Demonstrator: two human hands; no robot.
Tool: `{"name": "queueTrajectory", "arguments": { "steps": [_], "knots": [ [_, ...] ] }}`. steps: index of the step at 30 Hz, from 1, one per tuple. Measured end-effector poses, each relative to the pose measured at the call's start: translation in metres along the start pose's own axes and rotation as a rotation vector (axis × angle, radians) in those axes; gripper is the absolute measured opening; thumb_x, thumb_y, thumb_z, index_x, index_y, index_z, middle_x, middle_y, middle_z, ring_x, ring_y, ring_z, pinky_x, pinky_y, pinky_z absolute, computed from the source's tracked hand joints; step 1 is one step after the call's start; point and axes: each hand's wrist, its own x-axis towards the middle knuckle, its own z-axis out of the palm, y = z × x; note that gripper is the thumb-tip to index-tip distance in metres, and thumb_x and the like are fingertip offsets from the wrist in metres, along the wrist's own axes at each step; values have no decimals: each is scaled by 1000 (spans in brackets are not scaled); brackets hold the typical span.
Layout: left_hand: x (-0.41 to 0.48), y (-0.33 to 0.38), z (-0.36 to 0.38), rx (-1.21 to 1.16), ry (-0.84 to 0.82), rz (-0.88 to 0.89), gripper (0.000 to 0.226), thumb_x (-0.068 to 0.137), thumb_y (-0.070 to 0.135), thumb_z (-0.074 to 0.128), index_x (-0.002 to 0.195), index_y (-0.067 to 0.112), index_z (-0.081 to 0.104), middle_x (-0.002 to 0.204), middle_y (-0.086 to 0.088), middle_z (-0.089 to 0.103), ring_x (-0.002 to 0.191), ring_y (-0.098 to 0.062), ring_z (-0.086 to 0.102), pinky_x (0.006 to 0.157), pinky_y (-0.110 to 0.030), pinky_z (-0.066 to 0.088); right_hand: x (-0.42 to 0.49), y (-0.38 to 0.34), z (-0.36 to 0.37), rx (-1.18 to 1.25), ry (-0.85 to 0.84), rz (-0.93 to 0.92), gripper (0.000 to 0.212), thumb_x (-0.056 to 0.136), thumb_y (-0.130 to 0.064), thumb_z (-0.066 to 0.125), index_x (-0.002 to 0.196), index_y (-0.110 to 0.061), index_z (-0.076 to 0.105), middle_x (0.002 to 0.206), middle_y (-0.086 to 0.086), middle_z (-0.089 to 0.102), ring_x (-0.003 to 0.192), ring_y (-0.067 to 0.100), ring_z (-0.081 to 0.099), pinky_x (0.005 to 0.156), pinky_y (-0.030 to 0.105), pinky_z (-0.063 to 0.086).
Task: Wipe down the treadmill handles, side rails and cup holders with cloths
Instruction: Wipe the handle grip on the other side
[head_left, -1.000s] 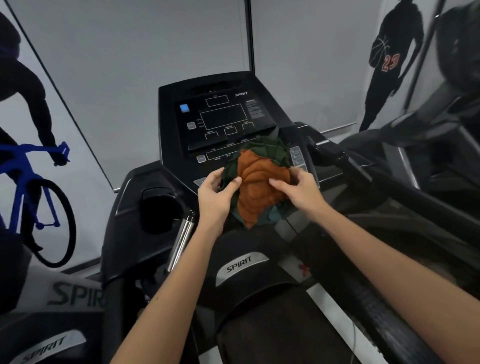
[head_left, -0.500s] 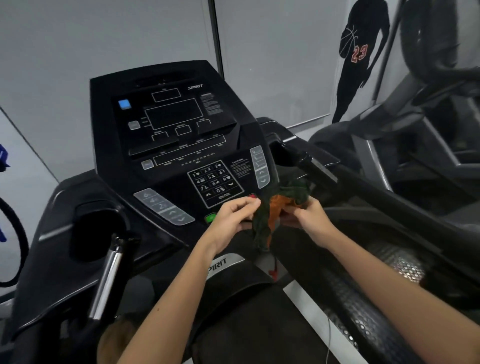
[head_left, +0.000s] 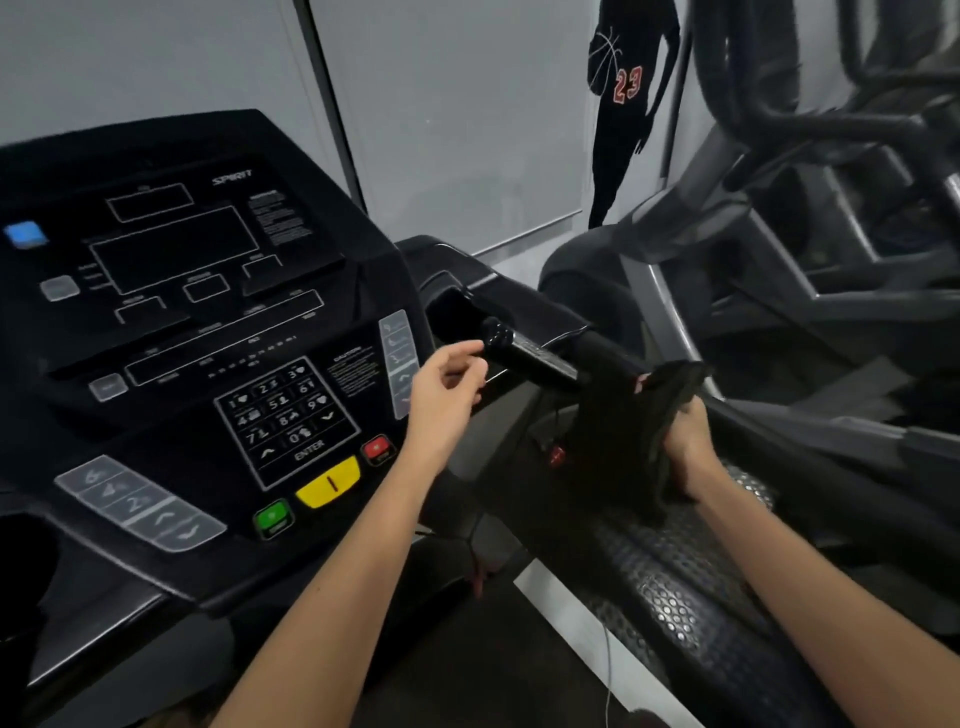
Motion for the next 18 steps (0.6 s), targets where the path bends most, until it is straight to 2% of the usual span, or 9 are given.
{"name": "queueTrajectory", "arguments": {
  "steps": [3,5,7,10,13,14,15,18],
  "knots": [
    [14,0,10,63,109,63,19,90,13,59,104,25,62,96,6,61,86,-6,58,75,-19,49,24,-16,-6,141,19,33,35,95,-13,36,62,-18,45,45,-8,50,44,6,50,50,21,39],
    [23,-1,15,105,169,90,18,89,15,61,106,23,62,105,1,62,89,-5,57,81,-17,48,41,-15,-6,34,-17,50,35,95,-18,32,64,-20,46,47,-7,50,48,10,49,56,25,36],
    [30,-4,20,131,193,89,19,89,20,62,107,23,62,113,-1,61,98,-8,57,86,-18,46,51,-15,-3,-24,-48,3,35,96,-10,32,68,-20,49,48,-11,57,56,13,52,59,27,40],
    [35,-7,26,141,216,51,20,87,24,63,108,25,63,118,-3,60,107,-12,57,94,-23,45,62,-16,1,-39,-157,-49,27,95,-6,40,84,-16,62,68,-7,67,71,8,60,70,25,50],
    [38,-7,27,157,222,35,23,86,24,65,109,26,63,120,-3,58,108,-13,57,94,-23,45,81,-11,-4,-230,-288,-74,22,93,-1,46,102,-12,62,88,-3,65,82,9,62,78,27,53],
    [38,-7,26,158,210,30,24,86,24,64,110,26,63,120,-3,59,109,-13,56,95,-24,45,85,-10,-6,-235,-343,-30,21,93,-4,47,103,-14,62,90,-2,66,84,11,63,78,27,53],
    [37,-7,27,160,199,25,24,87,24,63,111,27,63,121,-3,59,111,-13,56,97,-25,45,90,-9,-7,-210,-386,46,19,94,-10,47,100,-16,64,88,-2,67,83,12,64,76,26,53],
    [35,-7,28,165,205,23,25,89,24,61,114,25,63,121,-1,60,113,-11,55,102,-29,43,99,-15,-3,-105,-433,288,25,94,-23,45,81,-20,66,65,-4,70,61,10,65,54,18,51]
  ]
}}
